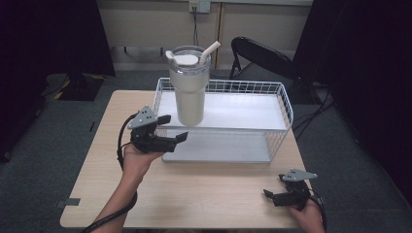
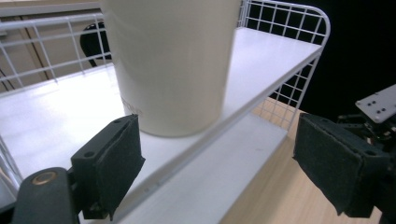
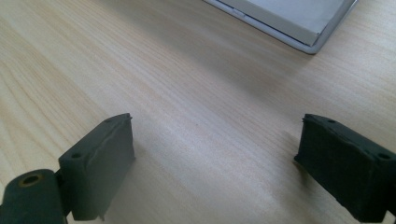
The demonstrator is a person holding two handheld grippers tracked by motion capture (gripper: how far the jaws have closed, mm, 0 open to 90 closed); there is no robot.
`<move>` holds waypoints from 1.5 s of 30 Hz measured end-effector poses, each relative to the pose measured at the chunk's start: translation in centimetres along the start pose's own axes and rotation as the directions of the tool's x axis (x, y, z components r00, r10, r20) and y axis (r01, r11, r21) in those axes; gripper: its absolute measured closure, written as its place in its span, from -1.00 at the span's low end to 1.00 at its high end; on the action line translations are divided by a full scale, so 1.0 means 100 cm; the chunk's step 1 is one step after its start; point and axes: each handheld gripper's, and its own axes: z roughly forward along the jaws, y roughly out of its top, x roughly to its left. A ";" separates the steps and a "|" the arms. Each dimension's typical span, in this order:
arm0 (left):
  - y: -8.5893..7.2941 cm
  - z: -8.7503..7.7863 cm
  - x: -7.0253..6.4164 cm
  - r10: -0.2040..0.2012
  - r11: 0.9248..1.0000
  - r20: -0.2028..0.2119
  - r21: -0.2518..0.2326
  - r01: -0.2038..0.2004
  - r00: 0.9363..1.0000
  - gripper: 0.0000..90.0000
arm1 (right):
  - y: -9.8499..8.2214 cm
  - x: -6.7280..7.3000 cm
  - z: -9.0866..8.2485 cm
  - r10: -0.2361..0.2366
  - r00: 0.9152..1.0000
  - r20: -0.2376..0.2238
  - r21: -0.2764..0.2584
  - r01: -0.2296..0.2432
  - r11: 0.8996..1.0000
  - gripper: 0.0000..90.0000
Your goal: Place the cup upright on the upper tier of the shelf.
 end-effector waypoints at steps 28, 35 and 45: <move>-0.079 -0.003 -0.005 -0.063 0.993 0.038 0.099 0.059 0.997 -0.66 | 0.000 0.000 0.000 -0.001 1.000 0.001 -0.001 0.001 1.000 -0.78; -0.094 -0.005 -0.004 -0.084 0.992 0.033 0.100 0.080 0.996 -0.65 | 0.000 0.000 0.000 0.000 1.000 0.001 -0.001 0.000 1.000 -0.78; -0.115 -0.005 -0.001 -0.090 0.989 0.030 0.123 0.086 0.995 -0.65 | 0.000 0.000 0.000 -0.001 1.000 0.001 -0.001 0.001 1.000 -0.78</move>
